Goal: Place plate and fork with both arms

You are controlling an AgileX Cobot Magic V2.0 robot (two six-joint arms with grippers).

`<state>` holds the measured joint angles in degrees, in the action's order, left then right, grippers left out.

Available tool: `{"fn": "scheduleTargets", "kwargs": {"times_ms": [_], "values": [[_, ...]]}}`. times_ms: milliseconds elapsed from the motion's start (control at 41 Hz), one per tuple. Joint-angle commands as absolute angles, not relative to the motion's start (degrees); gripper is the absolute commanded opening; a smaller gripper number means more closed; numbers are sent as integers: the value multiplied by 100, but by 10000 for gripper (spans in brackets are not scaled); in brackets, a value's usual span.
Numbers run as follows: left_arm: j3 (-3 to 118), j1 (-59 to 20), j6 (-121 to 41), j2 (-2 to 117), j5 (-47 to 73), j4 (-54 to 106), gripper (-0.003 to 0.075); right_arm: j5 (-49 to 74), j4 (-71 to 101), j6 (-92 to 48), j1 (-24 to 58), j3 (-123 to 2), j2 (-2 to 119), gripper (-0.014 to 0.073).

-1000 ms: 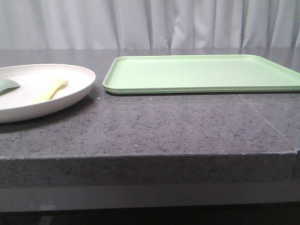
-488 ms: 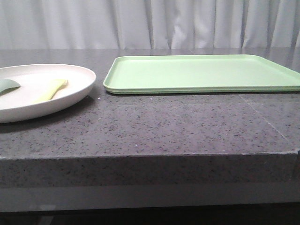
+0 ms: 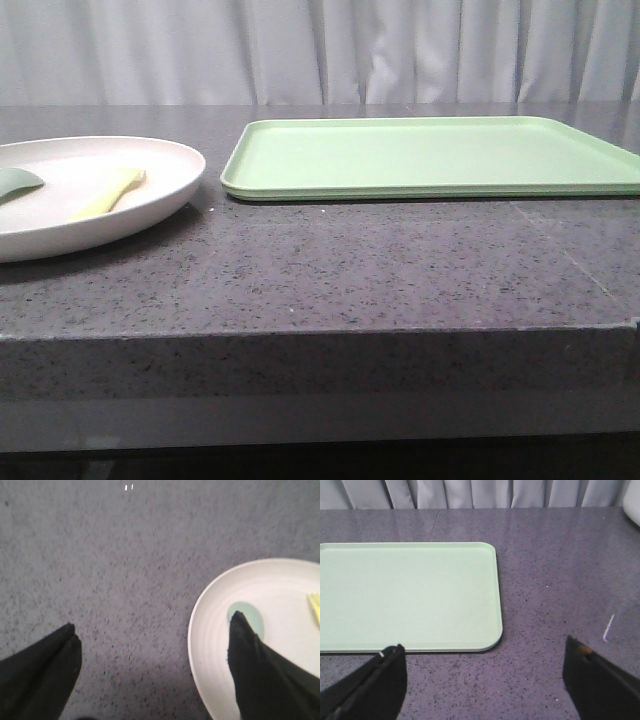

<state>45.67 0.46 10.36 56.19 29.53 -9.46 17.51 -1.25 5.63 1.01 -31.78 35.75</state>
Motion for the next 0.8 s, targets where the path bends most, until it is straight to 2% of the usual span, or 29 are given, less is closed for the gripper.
{"fn": "scheduleTargets", "kwargs": {"times_ms": [0,293,780], "values": [[5257,61,1064,6158,3458,-811,586,1266,-197,569,96,-3388,3591,654],[6251,61,876,7653,4571,-124,586,1266,-197,569,96,-3388,3591,654],[6381,61,875,8462,4554,-38,571,1266,-197,569,96,-3388,3591,654]]}}
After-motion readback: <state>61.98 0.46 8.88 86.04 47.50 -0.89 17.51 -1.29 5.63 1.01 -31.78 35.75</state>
